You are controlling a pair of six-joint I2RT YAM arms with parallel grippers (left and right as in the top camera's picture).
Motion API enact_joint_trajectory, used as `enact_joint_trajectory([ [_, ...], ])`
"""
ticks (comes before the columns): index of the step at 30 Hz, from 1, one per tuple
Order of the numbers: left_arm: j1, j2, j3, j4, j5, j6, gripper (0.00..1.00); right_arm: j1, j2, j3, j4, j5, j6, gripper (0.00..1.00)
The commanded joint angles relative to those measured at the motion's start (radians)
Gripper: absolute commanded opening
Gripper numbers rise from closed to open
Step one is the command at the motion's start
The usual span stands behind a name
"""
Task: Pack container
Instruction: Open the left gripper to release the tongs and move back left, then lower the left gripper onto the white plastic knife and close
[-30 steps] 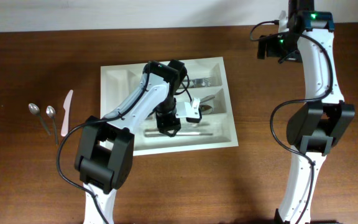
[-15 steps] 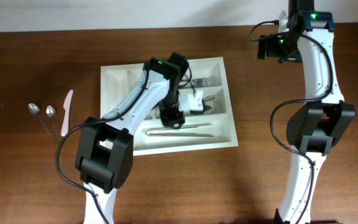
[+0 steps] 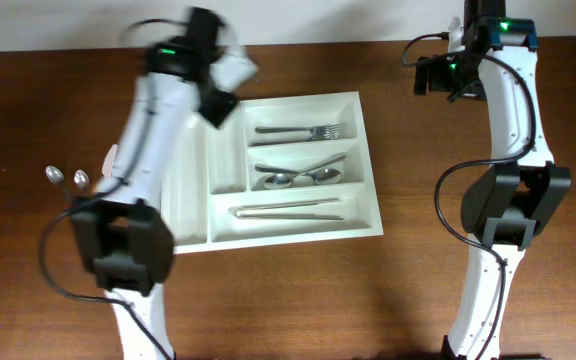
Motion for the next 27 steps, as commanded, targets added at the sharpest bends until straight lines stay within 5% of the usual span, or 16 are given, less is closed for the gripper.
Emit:
enact_joint_trajectory([
  [1, 0.144, 0.003, -0.001, -0.06, -0.041, -0.35, 0.67, -0.008, -0.004, -0.001, 0.002, -0.005, -0.006, 0.99],
  [5, 0.286, 0.003, -0.001, -0.14, 0.026, -0.479, 0.68, -0.008, -0.004, -0.001, 0.002, -0.005, -0.006, 0.99],
  [16, 0.418, 0.069, -0.1, -0.18, 0.036, -0.469, 0.69, -0.008, -0.004, -0.001, 0.002, -0.005, -0.006, 0.99],
  [23, 0.418, 0.122, -0.19, -0.134, 0.034, -0.248, 0.76, -0.008, -0.004, -0.001, 0.002, -0.005, -0.006, 0.99],
  [27, 0.418, 0.162, -0.2, -0.134, 0.019, -0.232, 0.76, -0.008, -0.004, -0.001, 0.002, -0.005, -0.006, 0.99],
])
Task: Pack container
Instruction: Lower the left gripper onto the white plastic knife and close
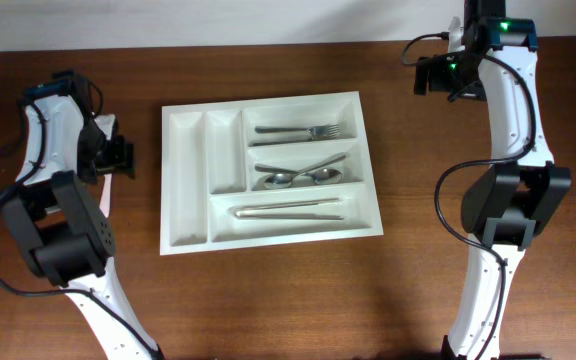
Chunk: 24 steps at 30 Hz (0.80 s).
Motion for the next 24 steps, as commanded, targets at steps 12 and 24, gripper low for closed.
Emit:
enact_joint_trajectory([
  [12, 0.0, 0.056, -0.013, 0.021, -0.087, 0.212, 0.7, -0.008, -0.004, -0.001, 0.002, -0.005, -0.006, 0.99],
  [24, 0.029, 0.056, -0.091, 0.026, -0.086, 0.212, 0.67, -0.008, -0.004, -0.001, 0.002, -0.005, -0.006, 0.99],
])
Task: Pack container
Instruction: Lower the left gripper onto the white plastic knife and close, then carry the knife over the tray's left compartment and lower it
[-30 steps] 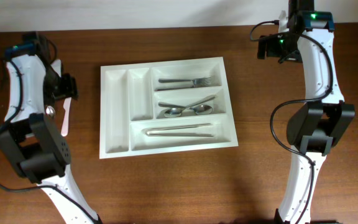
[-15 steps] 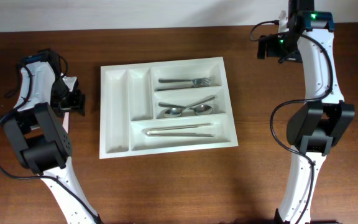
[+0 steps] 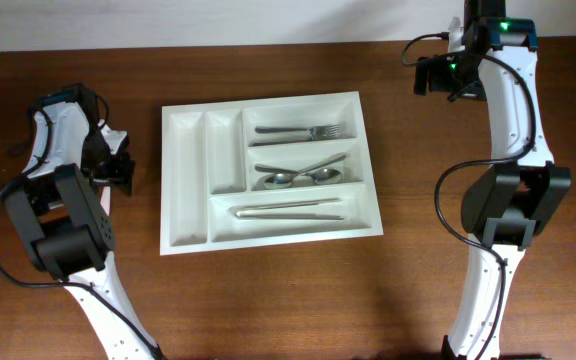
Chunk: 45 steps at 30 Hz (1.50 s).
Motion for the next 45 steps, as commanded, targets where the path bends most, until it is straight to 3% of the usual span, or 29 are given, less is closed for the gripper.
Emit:
enact_joint_trajectory([
  [1, 0.018, 0.01, -0.051, 0.008, -0.01, 0.018, 0.65, -0.008, -0.004, -0.001, 0.002, -0.005, -0.006, 0.99],
  [9, 0.042, 0.01, -0.135, 0.044, -0.01, -0.027, 0.62, -0.008, -0.004, -0.001, 0.002, -0.005, -0.006, 0.99],
  [14, 0.043, 0.01, -0.145, 0.051, -0.01, -0.039, 0.4, -0.008, -0.004, -0.001, 0.002, -0.005, -0.006, 0.99],
  [31, 0.043, 0.01, -0.149, 0.082, -0.006, -0.114, 0.05, -0.008, -0.004, -0.001, 0.002, -0.005, -0.006, 0.99],
  [45, 0.04, 0.01, -0.043, 0.017, 0.085, -0.149, 0.02, -0.008, -0.004, -0.001, 0.002, -0.005, -0.006, 0.99],
])
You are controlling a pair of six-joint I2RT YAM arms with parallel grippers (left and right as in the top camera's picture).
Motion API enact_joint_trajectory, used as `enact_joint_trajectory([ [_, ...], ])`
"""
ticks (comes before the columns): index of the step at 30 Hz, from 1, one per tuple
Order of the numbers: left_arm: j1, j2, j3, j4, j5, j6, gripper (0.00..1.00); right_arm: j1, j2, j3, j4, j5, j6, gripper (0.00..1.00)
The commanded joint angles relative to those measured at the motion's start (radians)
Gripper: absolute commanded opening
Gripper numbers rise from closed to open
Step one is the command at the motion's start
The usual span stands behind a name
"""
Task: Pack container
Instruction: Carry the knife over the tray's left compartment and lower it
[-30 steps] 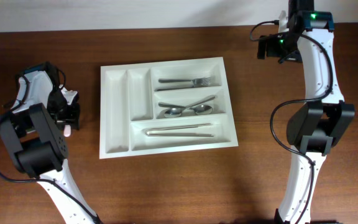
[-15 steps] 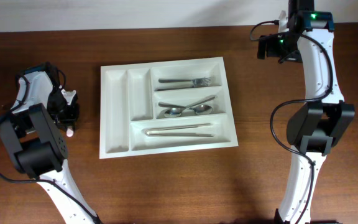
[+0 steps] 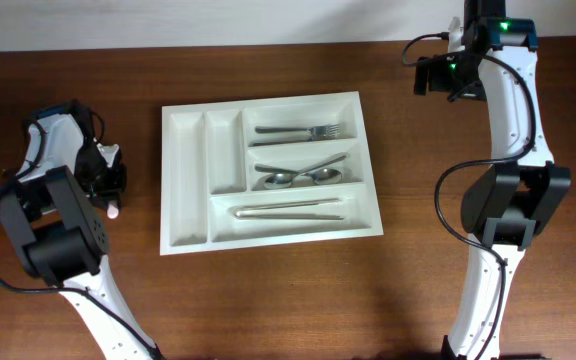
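Note:
A white cutlery tray point(image 3: 186, 180) lies in the middle of the table. Its top right slot holds forks point(image 3: 308, 131), the slot below holds spoons point(image 3: 303, 177), and the long front slot holds knives point(image 3: 288, 211). The narrow slots on its left are bare. My left gripper point(image 3: 110, 190) points down at the table just left of the tray; the wrist hides its fingers and anything under them. My right gripper point(image 3: 428, 75) hangs at the back right, far from the tray, with its jaws too dark to read.
The left arm's base and links point(image 3: 53, 240) fill the table's left side. The right arm's column point(image 3: 503, 210) stands at the right. Bare brown wood lies in front of the tray and between it and the right arm.
My left gripper has shifted a little toward the front and lower, beside the tray's left edge. The tray, its cutlery and the right arm have not moved.
At first my left arm reached over the tray's back left corner, and two small spoons lay on the table at the far left. Then the arm stood left of the tray, over where those spoons lay. It has since edged forward there, hiding them.

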Motion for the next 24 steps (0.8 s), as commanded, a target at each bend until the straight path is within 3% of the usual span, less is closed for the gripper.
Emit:
enact_joint_trajectory([
  [1, 0.005, 0.037, 0.064, -0.014, 0.053, -0.027, 0.02, -0.008, -0.004, -0.001, 0.002, -0.005, -0.006, 0.99],
  [12, -0.071, 0.037, 0.354, -0.143, 0.054, -0.044, 0.02, -0.008, -0.004, -0.001, 0.002, -0.005, -0.006, 0.99],
  [19, -0.169, 0.037, 0.522, -0.217, 0.153, -0.121, 0.02, -0.008, -0.004, -0.001, 0.002, -0.005, -0.006, 0.99],
  [24, -0.261, 0.037, 0.546, -0.233, 0.208, -0.225, 0.02, -0.008, -0.004, -0.001, 0.002, -0.005, -0.006, 0.99],
])
